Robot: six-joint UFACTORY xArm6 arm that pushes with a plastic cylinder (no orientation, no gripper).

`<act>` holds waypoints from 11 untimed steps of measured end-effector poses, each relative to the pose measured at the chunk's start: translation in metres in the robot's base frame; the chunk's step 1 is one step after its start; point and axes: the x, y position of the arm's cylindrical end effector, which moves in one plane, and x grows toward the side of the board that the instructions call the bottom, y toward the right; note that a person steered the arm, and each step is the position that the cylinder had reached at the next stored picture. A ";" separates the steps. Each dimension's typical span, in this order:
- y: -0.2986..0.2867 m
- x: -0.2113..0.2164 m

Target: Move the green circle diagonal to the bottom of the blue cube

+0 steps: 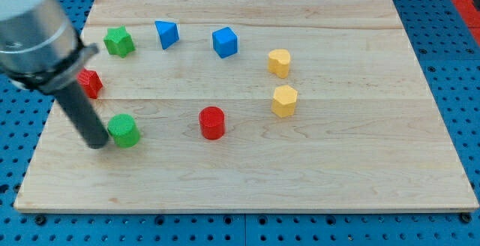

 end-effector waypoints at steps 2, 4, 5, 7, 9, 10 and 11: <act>0.025 -0.015; 0.042 -0.004; 0.042 -0.034; 0.093 -0.051; 0.096 -0.082; 0.056 -0.052; 0.051 0.001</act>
